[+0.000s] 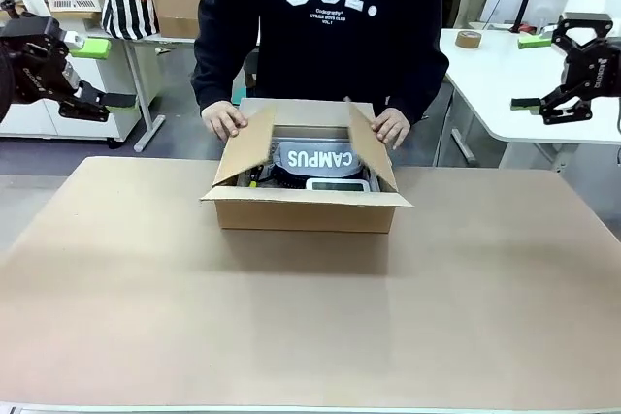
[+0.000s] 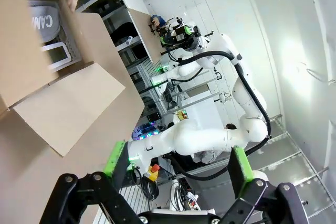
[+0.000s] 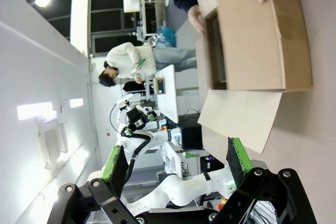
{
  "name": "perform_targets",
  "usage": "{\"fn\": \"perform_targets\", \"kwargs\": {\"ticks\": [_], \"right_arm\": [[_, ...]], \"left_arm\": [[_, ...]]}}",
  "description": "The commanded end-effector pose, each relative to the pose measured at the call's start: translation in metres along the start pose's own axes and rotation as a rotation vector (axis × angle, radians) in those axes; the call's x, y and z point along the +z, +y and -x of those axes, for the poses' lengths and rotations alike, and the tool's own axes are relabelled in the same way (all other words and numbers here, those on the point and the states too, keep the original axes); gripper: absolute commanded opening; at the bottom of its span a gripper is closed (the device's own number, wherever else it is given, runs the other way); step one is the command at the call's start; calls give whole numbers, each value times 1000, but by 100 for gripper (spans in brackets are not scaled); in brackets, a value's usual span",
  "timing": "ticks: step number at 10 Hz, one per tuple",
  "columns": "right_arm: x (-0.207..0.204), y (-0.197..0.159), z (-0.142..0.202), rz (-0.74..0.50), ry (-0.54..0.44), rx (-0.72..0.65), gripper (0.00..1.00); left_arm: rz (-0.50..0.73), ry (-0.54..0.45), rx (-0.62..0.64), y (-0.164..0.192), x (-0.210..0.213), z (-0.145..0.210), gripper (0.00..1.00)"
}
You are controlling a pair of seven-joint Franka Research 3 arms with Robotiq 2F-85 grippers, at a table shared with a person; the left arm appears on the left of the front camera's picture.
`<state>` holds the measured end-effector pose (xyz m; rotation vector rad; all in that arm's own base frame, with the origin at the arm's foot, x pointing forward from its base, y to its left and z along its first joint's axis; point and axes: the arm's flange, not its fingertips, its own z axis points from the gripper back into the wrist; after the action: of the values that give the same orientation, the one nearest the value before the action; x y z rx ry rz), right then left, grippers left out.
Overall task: Pack the gift set into the box.
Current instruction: Press and hold the closed box until the human finishes sealing it.
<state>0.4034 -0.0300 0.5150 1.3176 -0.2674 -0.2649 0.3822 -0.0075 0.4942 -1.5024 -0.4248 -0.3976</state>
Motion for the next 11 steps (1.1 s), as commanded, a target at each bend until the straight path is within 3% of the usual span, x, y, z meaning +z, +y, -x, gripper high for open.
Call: {"fn": "perform_targets", "kwargs": {"ticks": [1, 11], "right_arm": [[0, 1, 0, 3, -4, 12, 100], [0, 1, 0, 3, -4, 12, 100]], "left_arm": [[20, -14, 0, -2, 0, -1, 100], [20, -14, 0, -2, 0, -1, 100]]}}
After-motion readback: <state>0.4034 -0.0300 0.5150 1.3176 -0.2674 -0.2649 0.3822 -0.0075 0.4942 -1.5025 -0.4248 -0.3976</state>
